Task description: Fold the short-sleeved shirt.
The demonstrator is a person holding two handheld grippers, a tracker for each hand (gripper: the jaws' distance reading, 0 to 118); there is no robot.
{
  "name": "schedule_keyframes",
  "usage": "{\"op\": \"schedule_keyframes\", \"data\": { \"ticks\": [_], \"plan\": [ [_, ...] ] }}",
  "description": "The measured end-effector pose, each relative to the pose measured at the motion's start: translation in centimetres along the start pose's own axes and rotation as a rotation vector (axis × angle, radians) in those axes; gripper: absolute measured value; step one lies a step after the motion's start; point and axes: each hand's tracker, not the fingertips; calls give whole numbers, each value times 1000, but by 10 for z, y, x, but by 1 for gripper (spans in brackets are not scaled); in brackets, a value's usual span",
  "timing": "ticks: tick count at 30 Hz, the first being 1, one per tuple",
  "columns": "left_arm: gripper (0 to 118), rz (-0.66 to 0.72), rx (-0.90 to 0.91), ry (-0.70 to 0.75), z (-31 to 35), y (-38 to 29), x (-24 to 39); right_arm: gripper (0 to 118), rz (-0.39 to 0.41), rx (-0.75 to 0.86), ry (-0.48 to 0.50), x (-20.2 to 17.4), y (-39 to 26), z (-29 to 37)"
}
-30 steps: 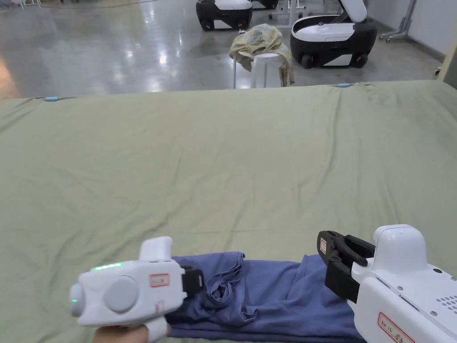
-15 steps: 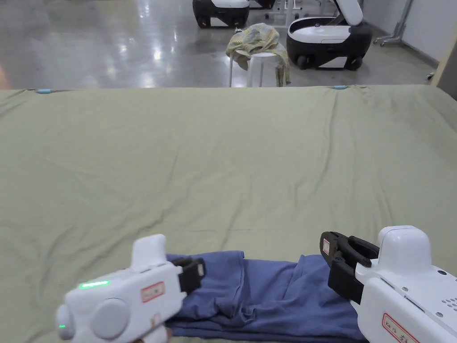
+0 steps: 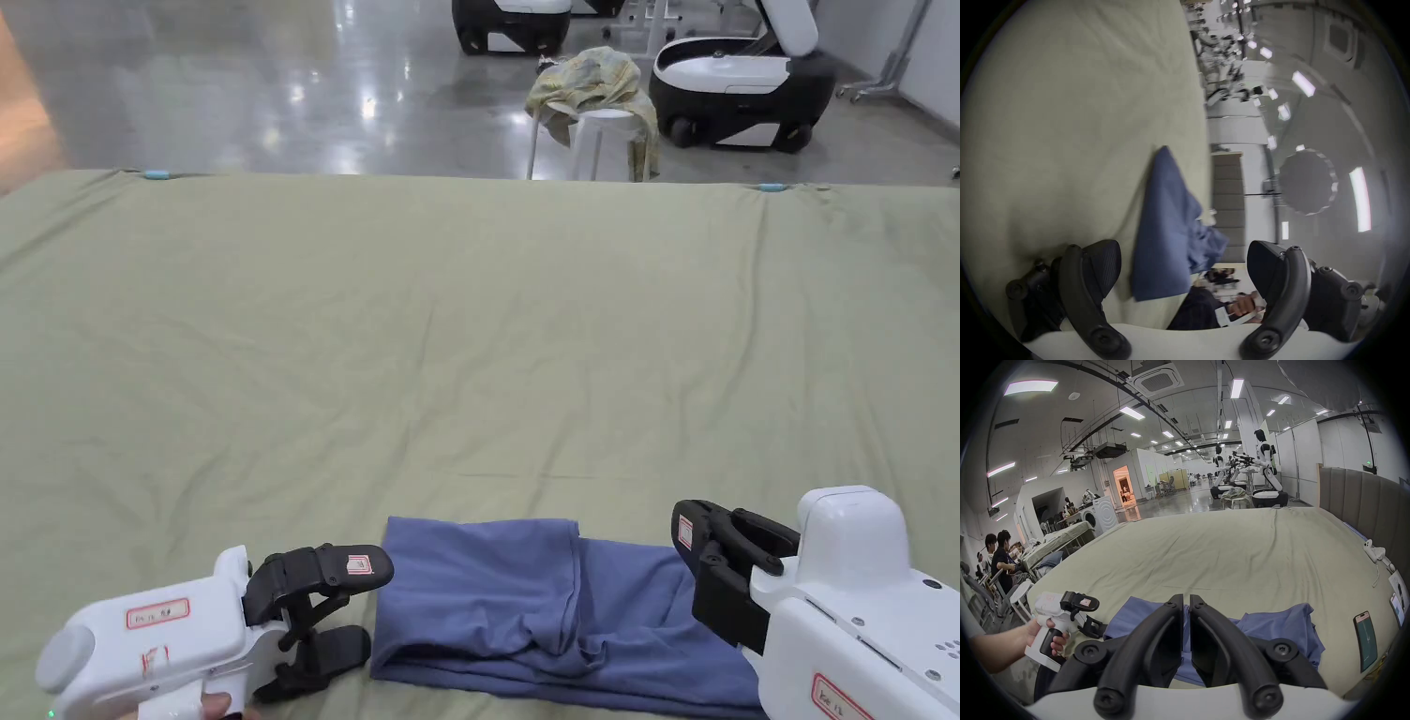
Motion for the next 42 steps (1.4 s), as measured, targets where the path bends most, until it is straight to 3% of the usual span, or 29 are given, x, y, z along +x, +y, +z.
{"op": "schedule_keyframes", "data": {
  "ticks": [3, 4, 5, 6, 7, 9, 11, 14, 18, 20, 25, 28, 30, 33, 34, 36, 39, 40, 42],
  "plan": [
    [100, -56, -7, -23, -28, -8, 3, 7, 2, 8, -21, 4, 5, 4],
    [76, -109, -18, 0, -38, -13, 7, 7, 1, 10, -31, 5, 7, 5],
    [34, -134, -13, 44, -47, -15, 8, 7, -1, 13, -39, 6, 9, 7],
    [11, -116, -1, 127, -56, -16, 5, 7, -4, 16, -45, 8, 10, 9],
    [11, -84, 10, 260, -66, -19, -1, 7, -10, 20, -51, 9, 11, 12],
    [11, -160, 76, 222, -73, -39, 37, 7, -24, 21, -55, 12, 12, 17],
    [11, -243, 99, 361, -65, -43, 62, 7, -19, 24, -69, 16, 11, 22],
    [11, -320, 199, 452, -34, -33, 84, 7, -16, 23, -88, 24, 11, 28],
    [11, -564, 246, 724, 1, -20, 114, 7, -34, 34, -95, 34, 9, 35],
    [11, -674, 250, 789, -4, -35, 133, 7, -36, 32, -94, 38, 6, 35],
    [11, -1019, 201, 781, -80, -99, 183, 7, -57, 35, -101, 49, 2, 42],
    [11, -1229, 68, 778, -153, -149, 200, 7, -52, 41, -120, 58, 0, 51],
    [11, -1312, -24, 761, -198, -180, 193, 7, -37, 42, -148, 64, -1, 57],
    [11, -1477, -153, 852, -258, -210, 162, 7, -30, 46, -174, 73, -4, 65],
    [13, -1486, -185, 881, -269, -212, 149, 7, -41, 49, -172, 76, -4, 67],
    [33, -1484, -163, 866, -269, -209, 133, 7, -50, 51, -175, 79, -4, 70],
    [79, -1262, -88, 640, -231, -193, 157, 7, -47, 61, -171, 83, -1, 76],
    [88, -1219, -60, 560, -217, -189, 169, 7, -46, 62, -167, 84, -1, 76],
    [88, -1135, 64, 369, -177, -180, 199, 7, -51, 55, -157, 86, 0, 74]
  ]
}}
